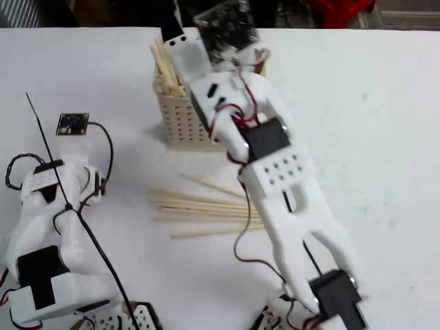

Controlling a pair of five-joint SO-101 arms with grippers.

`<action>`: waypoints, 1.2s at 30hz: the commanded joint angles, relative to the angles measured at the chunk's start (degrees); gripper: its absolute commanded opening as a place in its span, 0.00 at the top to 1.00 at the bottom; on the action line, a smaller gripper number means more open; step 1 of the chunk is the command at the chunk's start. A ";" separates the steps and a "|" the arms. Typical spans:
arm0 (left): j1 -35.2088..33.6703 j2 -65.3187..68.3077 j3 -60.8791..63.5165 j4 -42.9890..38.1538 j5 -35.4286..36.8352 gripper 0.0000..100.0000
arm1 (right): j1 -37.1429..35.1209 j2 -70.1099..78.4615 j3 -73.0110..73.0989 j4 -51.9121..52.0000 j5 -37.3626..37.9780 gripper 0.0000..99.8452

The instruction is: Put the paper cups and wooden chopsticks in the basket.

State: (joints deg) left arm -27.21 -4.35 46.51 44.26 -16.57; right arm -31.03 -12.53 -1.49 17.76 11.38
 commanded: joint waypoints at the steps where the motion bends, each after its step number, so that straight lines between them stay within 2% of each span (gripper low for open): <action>1: 0.75 -0.04 -0.26 -0.88 -0.62 0.85 | -0.57 0.92 -3.16 2.51 -0.53 0.98; 6: 0.75 -0.04 -0.26 -0.88 -0.62 0.85 | -0.40 1.19 -3.16 12.35 -0.53 0.97; 13: 0.75 0.04 -0.26 -0.88 -0.44 0.85 | -0.66 0.66 -3.16 21.41 -0.35 0.78; 18: 0.66 0.04 -0.35 -0.88 -0.26 0.85 | -0.57 0.48 -3.34 30.99 -0.26 0.79; 21: 0.66 0.13 -0.35 -0.88 -0.26 0.85 | 0.04 -1.71 -3.43 43.03 0.35 0.80; 24: 0.57 0.13 -0.35 -0.88 -0.26 0.85 | -0.22 -4.44 -3.25 53.76 7.30 0.80; 29: 0.57 0.13 -0.44 -0.88 -0.35 0.85 | -3.12 -5.49 0.35 64.75 15.65 0.80; 32: 0.57 0.13 -0.44 -0.88 -0.35 0.85 | -5.05 -5.49 9.93 64.40 24.97 0.80; 36: 0.57 0.13 -0.44 -0.88 -0.35 0.85 | -7.16 -5.49 26.64 54.11 33.23 0.80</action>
State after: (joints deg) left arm -27.21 -4.35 46.51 44.26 -16.57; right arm -36.75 -15.87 15.65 78.77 39.08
